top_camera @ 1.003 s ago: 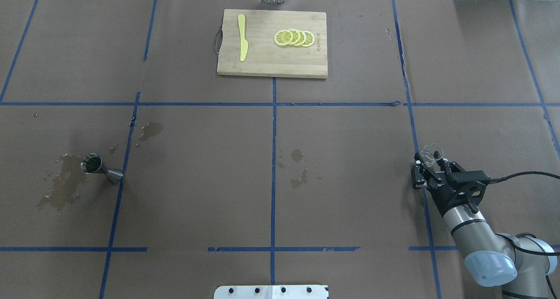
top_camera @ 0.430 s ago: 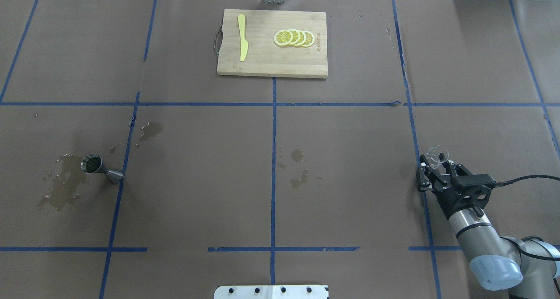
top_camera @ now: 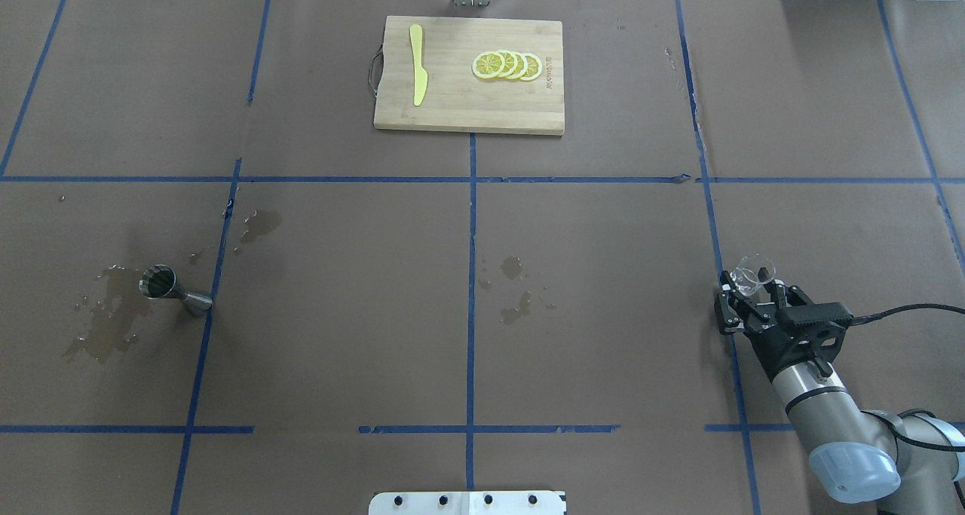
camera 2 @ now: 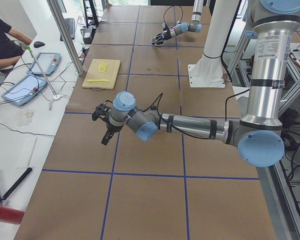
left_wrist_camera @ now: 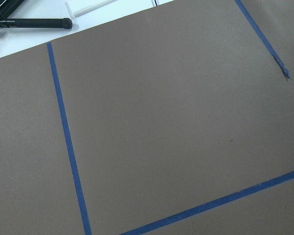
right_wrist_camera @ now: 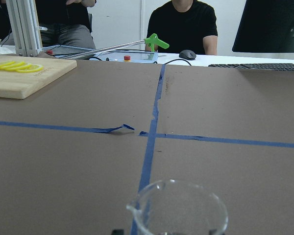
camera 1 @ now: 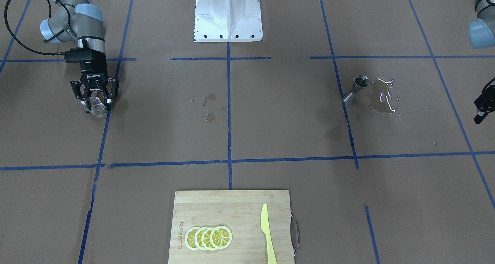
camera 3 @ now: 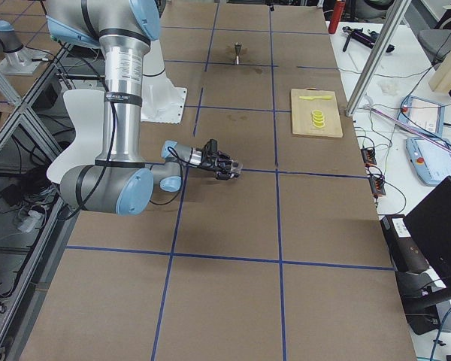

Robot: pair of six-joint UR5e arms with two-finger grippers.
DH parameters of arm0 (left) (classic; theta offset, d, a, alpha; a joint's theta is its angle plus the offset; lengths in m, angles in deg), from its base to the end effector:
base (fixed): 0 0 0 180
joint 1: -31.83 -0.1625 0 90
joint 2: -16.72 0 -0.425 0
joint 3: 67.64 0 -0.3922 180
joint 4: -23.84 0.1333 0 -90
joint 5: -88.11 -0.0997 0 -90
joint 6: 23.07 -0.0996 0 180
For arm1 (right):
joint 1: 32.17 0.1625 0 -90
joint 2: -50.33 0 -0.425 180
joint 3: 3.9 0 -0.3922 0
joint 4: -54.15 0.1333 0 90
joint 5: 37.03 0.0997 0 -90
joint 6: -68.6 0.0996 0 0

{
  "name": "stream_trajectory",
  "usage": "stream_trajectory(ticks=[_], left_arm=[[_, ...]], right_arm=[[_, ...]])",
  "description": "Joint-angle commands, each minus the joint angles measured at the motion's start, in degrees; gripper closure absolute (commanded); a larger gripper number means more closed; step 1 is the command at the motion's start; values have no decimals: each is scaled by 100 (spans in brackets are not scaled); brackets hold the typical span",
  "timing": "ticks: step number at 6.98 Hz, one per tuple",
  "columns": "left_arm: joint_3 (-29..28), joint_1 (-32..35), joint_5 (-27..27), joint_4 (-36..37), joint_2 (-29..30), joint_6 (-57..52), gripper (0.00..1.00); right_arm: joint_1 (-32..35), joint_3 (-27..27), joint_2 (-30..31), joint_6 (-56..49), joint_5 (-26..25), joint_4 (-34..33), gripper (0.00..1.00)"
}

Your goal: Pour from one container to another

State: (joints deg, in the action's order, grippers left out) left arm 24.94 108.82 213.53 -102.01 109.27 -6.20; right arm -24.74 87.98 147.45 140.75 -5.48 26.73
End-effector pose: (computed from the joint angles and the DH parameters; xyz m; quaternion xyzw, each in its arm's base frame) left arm 0.0475 -0.5412 0.5479 0.2487 0.3613 0.0764 0.8954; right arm -0.4037 -0.2727 0.5642 0.5096 -0.3148 0.1637 0.7838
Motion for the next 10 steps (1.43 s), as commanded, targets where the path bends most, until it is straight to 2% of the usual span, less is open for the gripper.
stream_trajectory(ticks=[1,2,4,5,6,9,10], left_arm=[[23,0,0,-1,0,0,0],[23,0,0,-1,0,0,0],[32,0,0,-1,0,18,0],[32,0,0,-1,0,18,0],[32,0,0,-1,0,18,0],[41,0,18,-18,-35,44,0],[50,0,35,-10,-79,44,0]], right_arm=[[-14,5,0,0,9,0,25],[-23,6,0,0,9,0,25],[-66,75,105,-8,61,26,0],[-119,337,515,-104,462,609,0],[-120,966,1171,-105,918,859,0],[-32,2042,2255,-105,2509,888,0],[586,2036,2311,-123,3532,870,0]])
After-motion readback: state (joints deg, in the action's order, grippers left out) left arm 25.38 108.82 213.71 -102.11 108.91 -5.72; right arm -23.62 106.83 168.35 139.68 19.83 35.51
